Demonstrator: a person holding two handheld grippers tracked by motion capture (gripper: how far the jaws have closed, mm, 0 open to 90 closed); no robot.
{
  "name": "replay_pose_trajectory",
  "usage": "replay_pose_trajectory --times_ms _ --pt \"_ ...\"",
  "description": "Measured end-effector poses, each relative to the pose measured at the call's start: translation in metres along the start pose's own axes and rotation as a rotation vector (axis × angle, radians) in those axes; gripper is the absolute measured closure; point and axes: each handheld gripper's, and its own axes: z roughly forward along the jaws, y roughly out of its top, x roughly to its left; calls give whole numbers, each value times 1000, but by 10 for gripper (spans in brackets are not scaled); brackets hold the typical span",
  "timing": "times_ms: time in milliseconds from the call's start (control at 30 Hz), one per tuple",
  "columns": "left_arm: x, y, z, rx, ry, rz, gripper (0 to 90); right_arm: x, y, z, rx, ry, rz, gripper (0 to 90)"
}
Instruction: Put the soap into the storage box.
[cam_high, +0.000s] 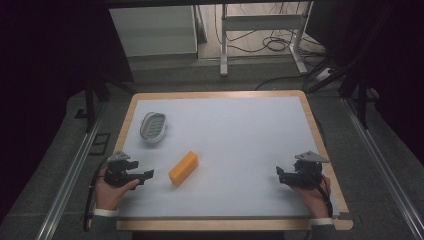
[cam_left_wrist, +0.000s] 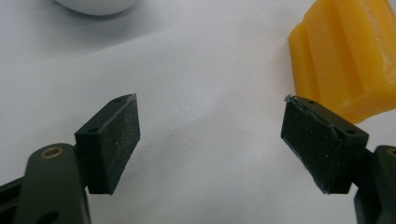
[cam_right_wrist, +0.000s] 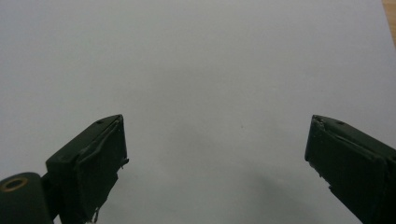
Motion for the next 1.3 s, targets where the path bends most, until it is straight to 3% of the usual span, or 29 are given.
replay_pose_trajectory --times_ms 533,600,667,1000,1300 --pt "2 -1 3 22 18 9 204 -3 -5 -2 18 -3 5 66" --pt "1 -1 1 1 21 -1 207 -3 -6 -2 26 -3 10 68" --pt "1 1 -3 -24 -1 -5 219 -2 -5 -3 25 -6 12 69" --pt "1 2 -8 -8 19 -9 225 -10 -3 -5 8 20 30 74" --pt "-16 26 -40 -46 21 4 244 -19 -4 -11 -10 26 42 82"
